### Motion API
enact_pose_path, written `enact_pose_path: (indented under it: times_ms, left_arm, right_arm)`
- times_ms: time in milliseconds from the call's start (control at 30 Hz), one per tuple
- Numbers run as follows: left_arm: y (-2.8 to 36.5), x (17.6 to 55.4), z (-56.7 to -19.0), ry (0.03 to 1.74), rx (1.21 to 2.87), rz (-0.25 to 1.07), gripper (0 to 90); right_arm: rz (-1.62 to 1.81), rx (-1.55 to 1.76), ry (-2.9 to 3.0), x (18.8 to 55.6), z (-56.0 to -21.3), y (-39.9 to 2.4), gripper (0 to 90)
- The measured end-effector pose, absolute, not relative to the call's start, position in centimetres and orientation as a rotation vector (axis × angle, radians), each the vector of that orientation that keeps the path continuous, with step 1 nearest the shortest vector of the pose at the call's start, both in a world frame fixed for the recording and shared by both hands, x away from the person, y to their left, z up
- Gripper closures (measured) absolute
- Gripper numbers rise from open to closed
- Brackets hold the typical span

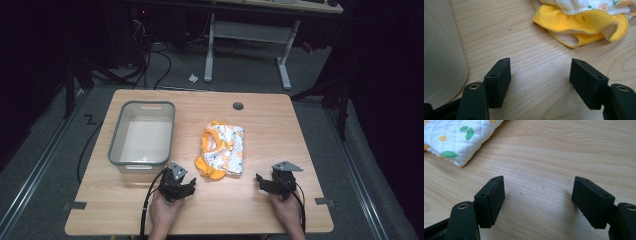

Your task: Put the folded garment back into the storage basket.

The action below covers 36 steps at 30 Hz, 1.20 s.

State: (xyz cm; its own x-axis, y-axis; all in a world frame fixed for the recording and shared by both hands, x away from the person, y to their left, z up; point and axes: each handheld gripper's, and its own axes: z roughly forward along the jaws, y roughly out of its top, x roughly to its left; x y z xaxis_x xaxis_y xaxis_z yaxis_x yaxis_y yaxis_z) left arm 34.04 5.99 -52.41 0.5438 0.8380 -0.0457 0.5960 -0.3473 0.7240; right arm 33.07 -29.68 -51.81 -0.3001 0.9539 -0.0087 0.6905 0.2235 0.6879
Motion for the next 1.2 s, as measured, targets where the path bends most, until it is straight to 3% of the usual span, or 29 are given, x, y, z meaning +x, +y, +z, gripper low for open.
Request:
enact_pose_path:
  times_ms: [1200]
  left_arm:
    - [5.94, 34.0, -52.41, 1.159, 2.07, 0.437, 33.1]
  right_arm:
    - [0.817, 1.517, 2.07, 33.09, -51.81, -29.67, 26.8]
